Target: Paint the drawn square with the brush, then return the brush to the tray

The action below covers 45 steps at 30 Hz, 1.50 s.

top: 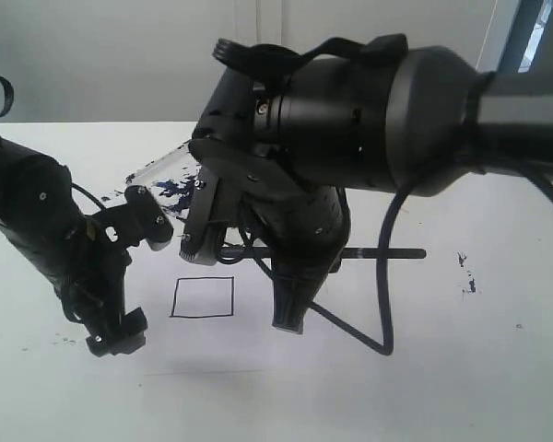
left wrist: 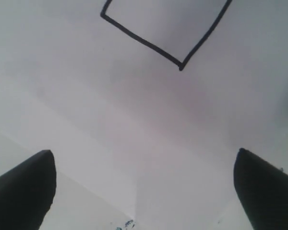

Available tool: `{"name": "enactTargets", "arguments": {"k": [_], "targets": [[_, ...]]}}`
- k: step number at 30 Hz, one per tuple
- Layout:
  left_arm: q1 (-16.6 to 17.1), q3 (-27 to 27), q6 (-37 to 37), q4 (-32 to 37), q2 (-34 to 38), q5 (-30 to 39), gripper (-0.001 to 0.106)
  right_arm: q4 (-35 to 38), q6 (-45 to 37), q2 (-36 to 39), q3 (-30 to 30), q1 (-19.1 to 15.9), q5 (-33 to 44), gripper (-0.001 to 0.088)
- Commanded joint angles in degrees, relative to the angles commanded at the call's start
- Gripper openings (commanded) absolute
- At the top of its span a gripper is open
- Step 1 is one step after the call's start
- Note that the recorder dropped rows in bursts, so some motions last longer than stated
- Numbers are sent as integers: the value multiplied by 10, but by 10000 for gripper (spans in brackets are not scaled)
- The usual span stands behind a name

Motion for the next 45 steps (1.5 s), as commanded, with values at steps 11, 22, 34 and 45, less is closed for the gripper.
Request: {"name": "enactTargets", "arguments": {"k": [11, 22, 34, 45], "targets": [[0, -1, 4, -6, 33, 25, 1030, 13, -9, 0, 0, 0, 0, 0], [0, -7, -3, -49, 40, 50, 627, 26, -23, 7, 0, 0, 0, 0], [0, -7, -65, -47, 40, 39, 749, 26, -28, 20, 0, 0, 0, 0], [0, -7, -47, -25, 40, 73, 984, 22, -30, 23, 0, 0, 0, 0]]}}
